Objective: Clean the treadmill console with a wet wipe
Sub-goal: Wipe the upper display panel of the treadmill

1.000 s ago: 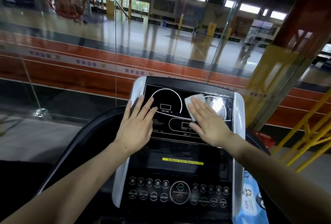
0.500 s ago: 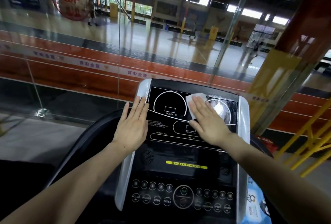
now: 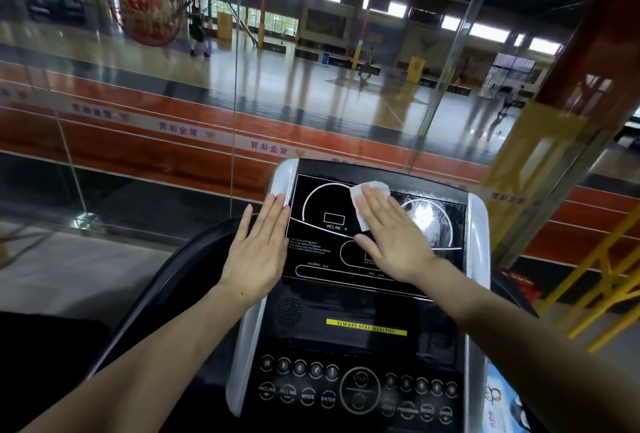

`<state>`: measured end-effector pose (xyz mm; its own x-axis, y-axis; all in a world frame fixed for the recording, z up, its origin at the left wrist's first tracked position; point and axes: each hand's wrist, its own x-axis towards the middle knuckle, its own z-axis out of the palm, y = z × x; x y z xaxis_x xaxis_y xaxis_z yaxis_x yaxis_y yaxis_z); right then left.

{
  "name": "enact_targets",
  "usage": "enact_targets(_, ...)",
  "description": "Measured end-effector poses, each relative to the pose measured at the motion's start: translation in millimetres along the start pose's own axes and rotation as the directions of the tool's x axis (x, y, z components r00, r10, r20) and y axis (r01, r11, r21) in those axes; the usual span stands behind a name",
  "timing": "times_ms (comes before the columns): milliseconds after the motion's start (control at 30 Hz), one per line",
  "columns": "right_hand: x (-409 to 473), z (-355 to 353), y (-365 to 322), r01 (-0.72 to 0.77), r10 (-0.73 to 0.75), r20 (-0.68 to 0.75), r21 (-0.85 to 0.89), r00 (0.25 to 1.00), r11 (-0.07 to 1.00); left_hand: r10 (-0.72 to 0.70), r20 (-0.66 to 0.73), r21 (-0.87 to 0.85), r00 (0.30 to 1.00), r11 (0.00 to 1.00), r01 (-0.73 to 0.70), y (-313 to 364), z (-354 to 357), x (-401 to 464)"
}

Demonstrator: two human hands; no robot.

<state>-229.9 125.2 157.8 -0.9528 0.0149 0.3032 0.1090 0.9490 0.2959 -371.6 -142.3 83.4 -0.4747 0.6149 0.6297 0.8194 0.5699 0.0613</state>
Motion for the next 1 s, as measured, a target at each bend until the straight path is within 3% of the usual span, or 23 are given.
enact_targets(33,-6,4,-14,0.012,-0.012,-0.001,0.017,1.000,1.000,-0.001,0.001,-0.007,1.000,1.000,0.001,0,-1,0)
enact_targets(167,-48,27,-57,0.322,-0.320,0.052,-0.029,0.946,0.946,0.003,0.003,-0.030,1.000,1.000,-0.003,-2,-3,0)
enact_targets(267,-44,19,-45,0.432,-0.424,0.117,-0.059,0.898,0.900,0.006,0.008,-0.032,1.000,0.999,-0.006,-6,-6,-3)
enact_targets(333,-21,7,-24,0.360,-0.353,0.082,-0.111,0.932,0.926,0.012,0.031,-0.028,0.999,1.000,-0.011,-8,-7,-4)
enact_targets(400,3,-9,-2,0.163,-0.163,0.011,-0.139,0.986,0.977,0.017,0.055,-0.024,0.998,1.000,-0.016,-9,-6,-3)
enact_targets(500,11,-9,-5,0.022,-0.021,0.013,-0.078,1.000,0.997,0.018,0.077,-0.012,0.997,1.000,-0.017,-9,-6,-3)
enact_targets(567,-2,2,-31,0.030,-0.029,0.029,-0.030,0.999,0.999,0.012,0.074,-0.014,0.997,1.000,-0.011,-8,-6,-3)
enact_targets(700,-47,27,-74,0.299,-0.298,0.027,-0.076,0.954,0.951,0.026,0.066,-0.031,0.997,0.999,-0.024,-8,-9,-4)
enact_targets(800,-44,21,-62,0.420,-0.412,0.097,-0.092,0.906,0.903,0.033,0.060,-0.007,0.998,0.999,-0.032,-15,-10,-6)
enact_targets(867,-17,9,-43,0.352,-0.346,0.073,-0.098,0.935,0.931,0.031,0.065,0.021,0.997,0.999,-0.032,-18,-10,-9)
enact_targets(1000,28,-16,-21,0.078,-0.077,0.024,-0.056,0.997,0.995,0.009,0.080,0.039,0.997,0.999,-0.012,-16,-10,-10)
